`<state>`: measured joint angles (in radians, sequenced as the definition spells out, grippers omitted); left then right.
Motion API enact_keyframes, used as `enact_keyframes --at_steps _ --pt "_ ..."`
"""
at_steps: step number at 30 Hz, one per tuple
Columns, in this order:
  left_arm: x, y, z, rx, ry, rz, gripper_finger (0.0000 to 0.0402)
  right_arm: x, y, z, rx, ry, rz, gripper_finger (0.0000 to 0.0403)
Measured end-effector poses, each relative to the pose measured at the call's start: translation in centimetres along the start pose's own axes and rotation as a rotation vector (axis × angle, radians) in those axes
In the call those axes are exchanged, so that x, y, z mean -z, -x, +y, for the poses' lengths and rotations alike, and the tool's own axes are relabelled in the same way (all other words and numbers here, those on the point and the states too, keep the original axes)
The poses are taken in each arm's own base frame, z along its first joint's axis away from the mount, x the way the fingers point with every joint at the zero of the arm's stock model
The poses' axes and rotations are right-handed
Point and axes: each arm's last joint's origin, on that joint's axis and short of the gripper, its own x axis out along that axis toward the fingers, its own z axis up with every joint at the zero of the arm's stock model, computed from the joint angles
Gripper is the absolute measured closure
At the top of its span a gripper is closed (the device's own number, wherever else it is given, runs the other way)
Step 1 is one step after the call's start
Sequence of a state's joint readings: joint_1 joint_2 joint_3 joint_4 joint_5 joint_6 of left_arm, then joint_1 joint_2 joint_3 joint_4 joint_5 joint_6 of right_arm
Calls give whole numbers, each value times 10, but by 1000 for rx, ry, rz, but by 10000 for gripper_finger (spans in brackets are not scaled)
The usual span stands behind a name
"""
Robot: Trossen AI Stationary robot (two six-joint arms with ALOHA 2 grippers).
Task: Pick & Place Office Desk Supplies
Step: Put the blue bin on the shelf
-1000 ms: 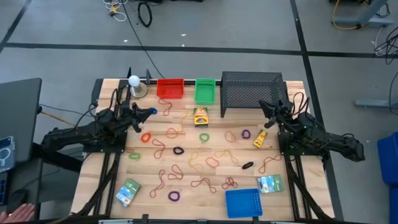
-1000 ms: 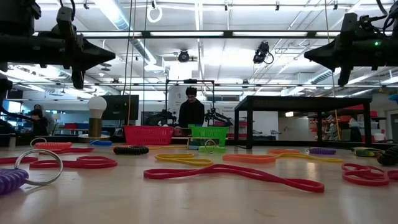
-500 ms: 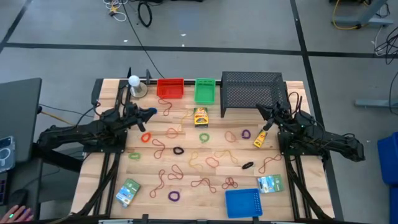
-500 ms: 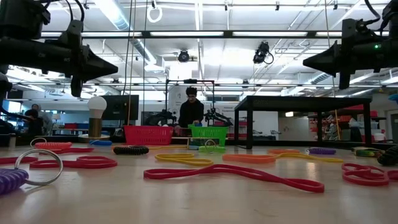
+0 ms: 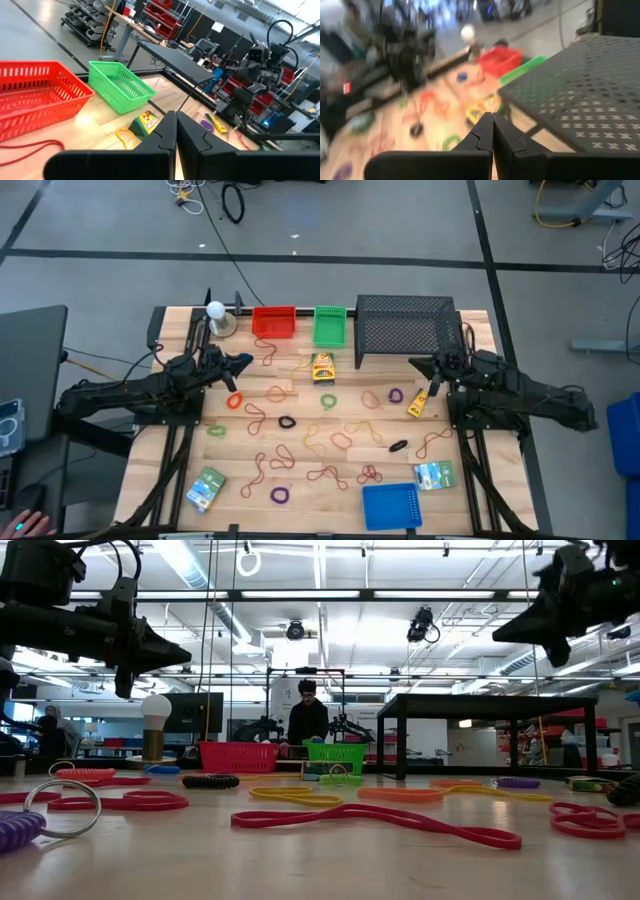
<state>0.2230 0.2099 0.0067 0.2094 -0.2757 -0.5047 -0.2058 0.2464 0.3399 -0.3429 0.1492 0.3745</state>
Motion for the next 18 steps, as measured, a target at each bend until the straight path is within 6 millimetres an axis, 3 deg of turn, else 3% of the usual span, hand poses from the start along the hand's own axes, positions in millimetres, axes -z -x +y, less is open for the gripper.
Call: enact_keyframes --at_steps 6,12,18 --pt "-7 0 -3 -19 -6 -41 389 -16 -19 29 -71 114 325 402" --pt "-8 0 -2 -58 -45 -51 379 -31 -30 74 -248 191 663 388" --pt "-6 -1 -1 -81 -90 -41 394 -15 -50 119 -350 244 896 352"
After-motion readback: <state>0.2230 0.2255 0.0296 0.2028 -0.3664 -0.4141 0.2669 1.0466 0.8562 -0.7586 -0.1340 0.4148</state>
